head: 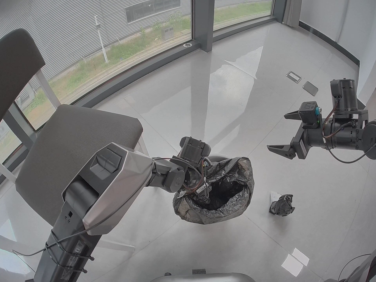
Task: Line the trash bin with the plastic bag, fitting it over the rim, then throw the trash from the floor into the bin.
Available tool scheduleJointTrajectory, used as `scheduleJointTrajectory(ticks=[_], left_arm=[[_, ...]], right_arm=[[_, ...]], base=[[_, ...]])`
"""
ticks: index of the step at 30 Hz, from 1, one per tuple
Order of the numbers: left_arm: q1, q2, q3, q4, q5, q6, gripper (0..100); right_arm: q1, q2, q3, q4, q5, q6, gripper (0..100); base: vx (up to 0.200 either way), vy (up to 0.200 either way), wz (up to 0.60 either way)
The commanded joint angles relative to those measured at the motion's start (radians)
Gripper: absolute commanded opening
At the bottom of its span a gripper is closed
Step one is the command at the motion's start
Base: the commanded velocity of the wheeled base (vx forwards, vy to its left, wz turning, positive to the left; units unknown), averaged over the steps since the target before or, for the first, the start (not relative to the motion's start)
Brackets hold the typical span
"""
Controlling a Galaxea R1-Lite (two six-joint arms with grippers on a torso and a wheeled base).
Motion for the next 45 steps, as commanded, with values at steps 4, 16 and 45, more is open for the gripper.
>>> scheduleJointTrajectory(ticks=[4, 16, 45], left_arm=[[0.012, 0.045, -0.048, -0.01, -0.012, -0.003, 0], [0.021, -0.01, -0.059, -0.01, -0.001, -0.038, 0], [0.041, -0.019, -0.12, 0.127, 0.002, -0.411, 0]], right_arm=[[0.001, 0.002, 0.002, -0.003, 0.001, -0.002, 100], [0.001, -0.01, 0.006, -0.003, 0.001, -0.002, 100], [0.011, -0.017, 0.023, -0.002, 0.001, -0.003, 100]], base=[[0.0, 0.0, 0.0], [0.0, 0.0, 0.0], [0.0, 0.0, 0.0]])
